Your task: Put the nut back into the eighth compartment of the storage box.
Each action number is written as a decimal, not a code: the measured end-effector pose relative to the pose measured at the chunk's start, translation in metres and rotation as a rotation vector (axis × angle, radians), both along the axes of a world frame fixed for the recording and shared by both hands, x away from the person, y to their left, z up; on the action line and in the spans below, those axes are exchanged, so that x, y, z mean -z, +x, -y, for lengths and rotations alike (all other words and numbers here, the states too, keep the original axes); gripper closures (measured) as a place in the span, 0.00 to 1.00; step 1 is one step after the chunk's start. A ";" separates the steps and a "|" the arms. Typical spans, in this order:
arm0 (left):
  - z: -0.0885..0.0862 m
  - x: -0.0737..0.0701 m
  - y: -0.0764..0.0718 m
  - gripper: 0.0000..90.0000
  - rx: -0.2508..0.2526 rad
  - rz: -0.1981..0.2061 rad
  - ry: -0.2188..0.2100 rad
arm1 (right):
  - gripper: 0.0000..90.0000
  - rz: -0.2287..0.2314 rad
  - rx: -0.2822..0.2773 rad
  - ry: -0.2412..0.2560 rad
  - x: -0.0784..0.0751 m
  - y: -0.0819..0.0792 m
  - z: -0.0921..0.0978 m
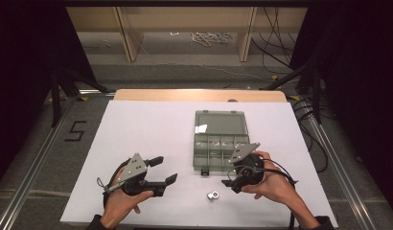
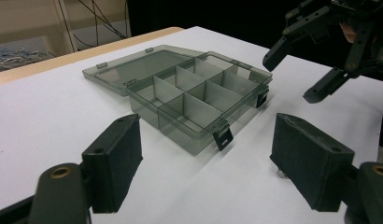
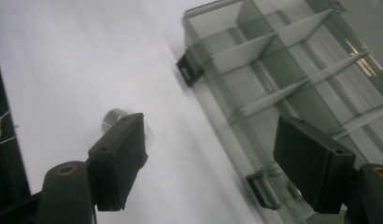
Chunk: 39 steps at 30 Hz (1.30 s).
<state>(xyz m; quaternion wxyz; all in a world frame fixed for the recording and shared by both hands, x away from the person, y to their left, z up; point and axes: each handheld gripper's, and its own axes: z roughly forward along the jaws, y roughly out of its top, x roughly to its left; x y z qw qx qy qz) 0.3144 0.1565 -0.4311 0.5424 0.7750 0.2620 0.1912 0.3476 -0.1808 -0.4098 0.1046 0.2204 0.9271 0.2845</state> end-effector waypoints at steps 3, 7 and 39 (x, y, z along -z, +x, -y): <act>0.000 0.000 0.000 0.26 0.000 0.000 -0.001 | 0.29 -0.001 -0.015 -0.001 0.001 -0.004 -0.005; 0.000 0.000 0.000 0.26 -0.002 -0.003 -0.003 | 0.30 -0.002 -0.042 -0.008 0.000 -0.008 -0.008; 0.001 0.002 0.000 0.26 -0.002 -0.007 0.000 | 0.42 -0.052 -0.260 -0.099 0.041 -0.021 -0.055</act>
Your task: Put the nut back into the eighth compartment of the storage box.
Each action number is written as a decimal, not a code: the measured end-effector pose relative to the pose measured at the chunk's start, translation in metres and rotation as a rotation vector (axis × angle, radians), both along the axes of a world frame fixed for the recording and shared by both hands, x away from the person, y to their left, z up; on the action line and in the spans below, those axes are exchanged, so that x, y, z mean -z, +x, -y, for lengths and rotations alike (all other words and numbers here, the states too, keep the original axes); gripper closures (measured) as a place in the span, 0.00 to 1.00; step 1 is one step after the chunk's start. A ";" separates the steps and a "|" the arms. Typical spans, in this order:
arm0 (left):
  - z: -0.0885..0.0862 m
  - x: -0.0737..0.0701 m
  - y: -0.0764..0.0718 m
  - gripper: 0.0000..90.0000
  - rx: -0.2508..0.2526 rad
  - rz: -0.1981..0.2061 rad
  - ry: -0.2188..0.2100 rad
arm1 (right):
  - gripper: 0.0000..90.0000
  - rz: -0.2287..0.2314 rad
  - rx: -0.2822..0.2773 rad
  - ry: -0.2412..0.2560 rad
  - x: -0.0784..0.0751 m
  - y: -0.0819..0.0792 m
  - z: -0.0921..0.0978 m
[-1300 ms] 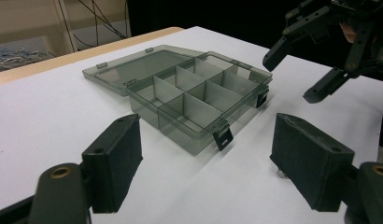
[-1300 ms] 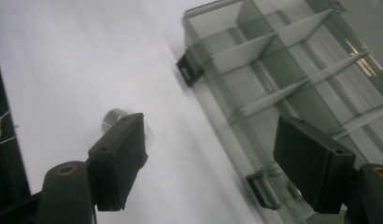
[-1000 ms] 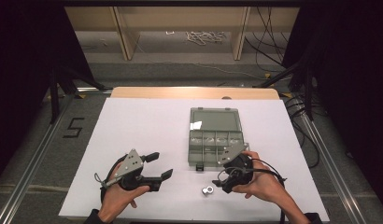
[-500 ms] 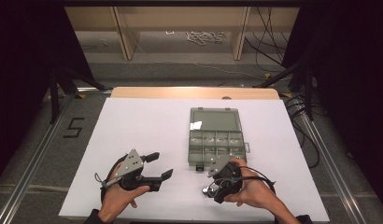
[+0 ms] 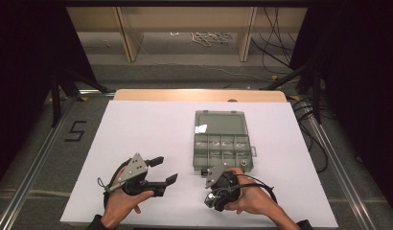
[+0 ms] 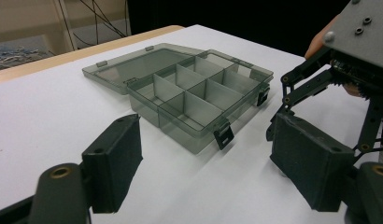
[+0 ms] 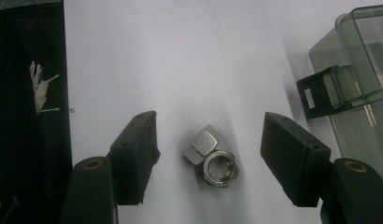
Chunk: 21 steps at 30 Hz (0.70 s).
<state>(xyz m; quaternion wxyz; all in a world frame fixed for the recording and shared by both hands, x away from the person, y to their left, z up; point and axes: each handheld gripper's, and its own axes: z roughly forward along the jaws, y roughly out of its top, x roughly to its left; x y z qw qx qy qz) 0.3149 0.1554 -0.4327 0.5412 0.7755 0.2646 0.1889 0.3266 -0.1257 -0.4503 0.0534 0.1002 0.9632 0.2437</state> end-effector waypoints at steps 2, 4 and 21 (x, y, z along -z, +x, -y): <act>0.000 0.000 0.000 0.26 0.001 0.004 0.002 | 0.43 -0.003 -0.015 -0.012 0.002 0.000 -0.002; 0.000 0.000 0.000 0.26 0.002 0.002 0.000 | 0.45 -0.007 -0.018 -0.025 0.004 0.000 -0.003; 0.000 0.000 0.002 0.26 0.015 0.014 0.007 | 0.60 -0.027 -0.056 -0.066 0.013 0.002 -0.008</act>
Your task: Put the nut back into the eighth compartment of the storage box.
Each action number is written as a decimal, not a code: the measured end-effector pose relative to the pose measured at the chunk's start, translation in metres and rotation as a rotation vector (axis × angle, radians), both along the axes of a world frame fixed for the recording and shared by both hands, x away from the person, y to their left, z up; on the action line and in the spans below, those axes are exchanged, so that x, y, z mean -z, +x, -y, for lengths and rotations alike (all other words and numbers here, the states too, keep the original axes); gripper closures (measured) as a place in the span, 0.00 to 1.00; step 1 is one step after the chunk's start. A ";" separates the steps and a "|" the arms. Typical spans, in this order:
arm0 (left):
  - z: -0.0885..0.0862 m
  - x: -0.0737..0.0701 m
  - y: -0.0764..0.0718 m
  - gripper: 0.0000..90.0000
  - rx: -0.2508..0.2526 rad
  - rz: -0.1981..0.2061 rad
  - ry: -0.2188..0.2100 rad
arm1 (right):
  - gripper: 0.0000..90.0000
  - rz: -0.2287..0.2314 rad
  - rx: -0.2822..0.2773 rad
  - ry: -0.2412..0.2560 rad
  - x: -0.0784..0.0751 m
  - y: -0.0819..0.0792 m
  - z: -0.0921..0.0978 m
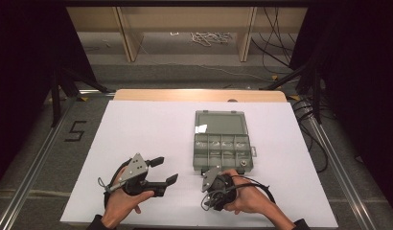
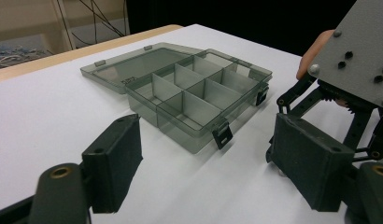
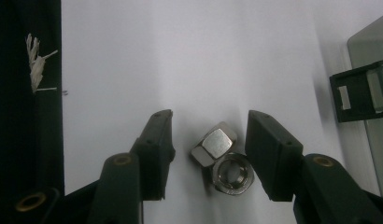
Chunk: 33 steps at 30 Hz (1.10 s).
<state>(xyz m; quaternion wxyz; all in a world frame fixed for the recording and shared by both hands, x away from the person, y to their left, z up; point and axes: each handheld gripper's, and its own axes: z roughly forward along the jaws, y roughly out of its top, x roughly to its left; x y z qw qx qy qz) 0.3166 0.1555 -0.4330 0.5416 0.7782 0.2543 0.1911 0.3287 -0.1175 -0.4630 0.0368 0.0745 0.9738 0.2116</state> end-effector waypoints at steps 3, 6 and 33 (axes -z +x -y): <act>0.000 0.000 0.001 0.26 0.002 0.003 0.004 | 0.65 -0.001 0.003 0.002 -0.001 0.001 0.001; 0.000 0.000 0.000 0.26 0.002 0.001 0.003 | 0.66 0.001 -0.004 0.003 0.000 0.002 0.001; 0.000 0.000 0.000 0.27 0.000 -0.002 0.002 | 0.78 0.007 0.020 -0.023 -0.002 0.002 -0.004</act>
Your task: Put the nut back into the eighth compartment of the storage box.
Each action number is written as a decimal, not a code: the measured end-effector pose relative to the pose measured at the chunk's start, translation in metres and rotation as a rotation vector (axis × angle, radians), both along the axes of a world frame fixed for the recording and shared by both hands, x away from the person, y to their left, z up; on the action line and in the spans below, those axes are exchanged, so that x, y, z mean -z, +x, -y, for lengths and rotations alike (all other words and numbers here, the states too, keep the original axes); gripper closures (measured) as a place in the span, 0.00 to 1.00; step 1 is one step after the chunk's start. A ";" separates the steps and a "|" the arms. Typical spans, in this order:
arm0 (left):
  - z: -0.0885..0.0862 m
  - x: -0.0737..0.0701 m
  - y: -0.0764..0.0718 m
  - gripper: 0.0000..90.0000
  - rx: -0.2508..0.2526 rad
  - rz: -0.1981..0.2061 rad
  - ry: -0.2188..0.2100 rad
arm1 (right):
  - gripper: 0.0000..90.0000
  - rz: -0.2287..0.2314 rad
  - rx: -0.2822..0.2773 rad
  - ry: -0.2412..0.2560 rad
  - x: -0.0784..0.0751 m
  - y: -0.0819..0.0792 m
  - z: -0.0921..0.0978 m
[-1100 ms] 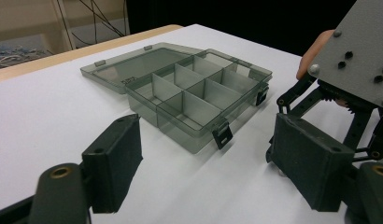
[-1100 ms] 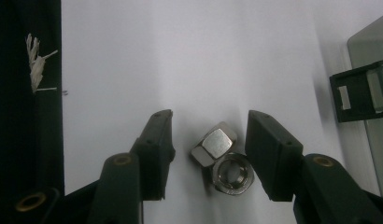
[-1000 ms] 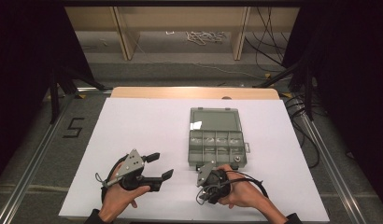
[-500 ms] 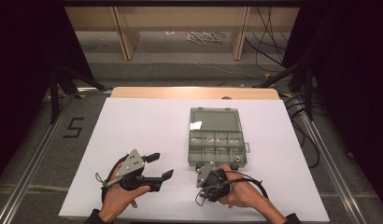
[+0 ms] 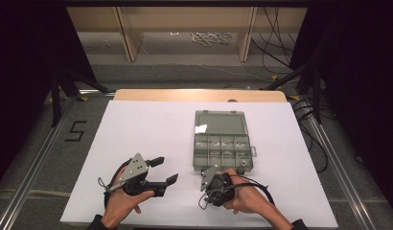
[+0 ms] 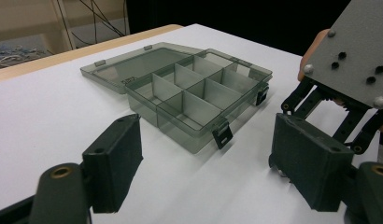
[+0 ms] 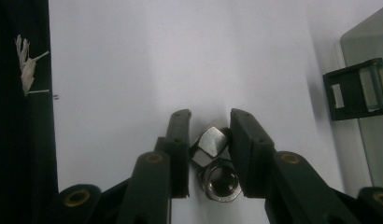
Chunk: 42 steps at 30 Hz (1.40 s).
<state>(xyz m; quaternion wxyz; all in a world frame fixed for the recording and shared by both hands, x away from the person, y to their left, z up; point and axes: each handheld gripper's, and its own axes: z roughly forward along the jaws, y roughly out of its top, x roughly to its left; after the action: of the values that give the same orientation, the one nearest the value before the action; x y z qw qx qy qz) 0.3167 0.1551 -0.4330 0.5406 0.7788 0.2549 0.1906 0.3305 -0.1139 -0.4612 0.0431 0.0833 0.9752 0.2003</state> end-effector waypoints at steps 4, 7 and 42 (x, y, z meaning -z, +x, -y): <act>0.000 0.000 0.000 0.27 -0.001 0.000 0.000 | 0.78 0.000 0.011 0.008 -0.004 0.001 0.000; -0.001 -0.001 0.003 0.27 0.020 0.035 0.017 | 0.78 -0.004 0.022 0.017 -0.007 0.002 0.002; 0.001 0.000 -0.001 0.27 -0.003 -0.005 -0.014 | 0.87 0.017 0.168 0.077 -0.057 0.031 0.055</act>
<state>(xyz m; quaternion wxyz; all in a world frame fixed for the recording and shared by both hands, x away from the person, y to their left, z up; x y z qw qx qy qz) 0.3159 0.1536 -0.4333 0.5449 0.7751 0.2590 0.1877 0.3619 -0.1688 -0.4045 0.0651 0.1648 0.9560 0.2340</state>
